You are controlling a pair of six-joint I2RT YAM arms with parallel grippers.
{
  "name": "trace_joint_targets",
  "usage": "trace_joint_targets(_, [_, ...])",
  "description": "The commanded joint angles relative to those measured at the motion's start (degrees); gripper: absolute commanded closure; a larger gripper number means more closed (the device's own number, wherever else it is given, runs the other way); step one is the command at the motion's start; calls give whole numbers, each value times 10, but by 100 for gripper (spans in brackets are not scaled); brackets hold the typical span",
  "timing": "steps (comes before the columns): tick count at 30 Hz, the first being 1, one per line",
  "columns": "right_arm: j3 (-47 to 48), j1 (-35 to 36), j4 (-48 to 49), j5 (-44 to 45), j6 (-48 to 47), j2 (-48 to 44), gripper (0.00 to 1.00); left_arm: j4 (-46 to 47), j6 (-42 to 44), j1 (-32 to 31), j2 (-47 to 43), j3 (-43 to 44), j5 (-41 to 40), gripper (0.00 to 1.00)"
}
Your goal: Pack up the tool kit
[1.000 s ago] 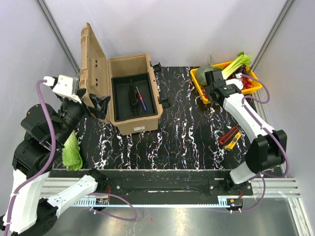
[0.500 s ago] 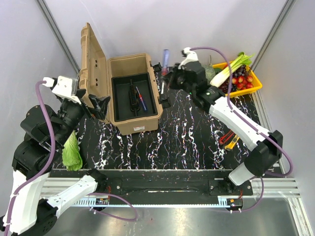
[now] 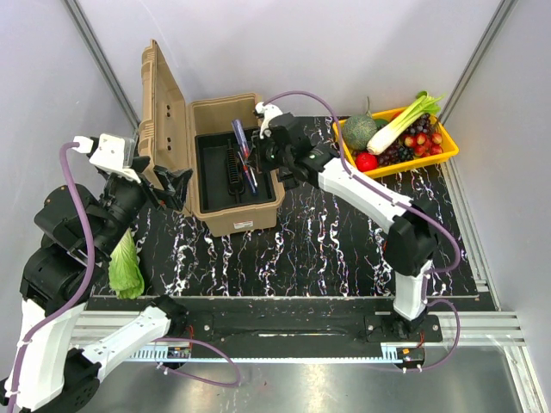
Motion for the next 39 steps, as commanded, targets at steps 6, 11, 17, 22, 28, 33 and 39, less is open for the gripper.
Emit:
trace_joint_targets(6, [57,1,-53,50,-1,59,100,18,-4,-2,-4,3,3,1])
trace_joint_targets(11, [73,1,-63,105,11,84,100,13,-3,-2,-5,7,2,1])
trace_joint_targets(17, [106,0,-97,103,31,120,90,13,2,-2,-8,9,-6,1])
trace_joint_targets(22, [112,0,-108,141,56,128,80,13,-2,-2,-11,4,-11,1])
trace_joint_targets(28, [125,0,-108,149,74,131,68,14,-4,-2,-13,-3,-16,1])
trace_joint_targets(33, [127,0,-108,144,78,110,64,12,-2,-2,-15,2,-15,1])
trace_joint_targets(39, [120,-5,-115,151,85,52,53,13,-4,-2,-13,4,-9,1])
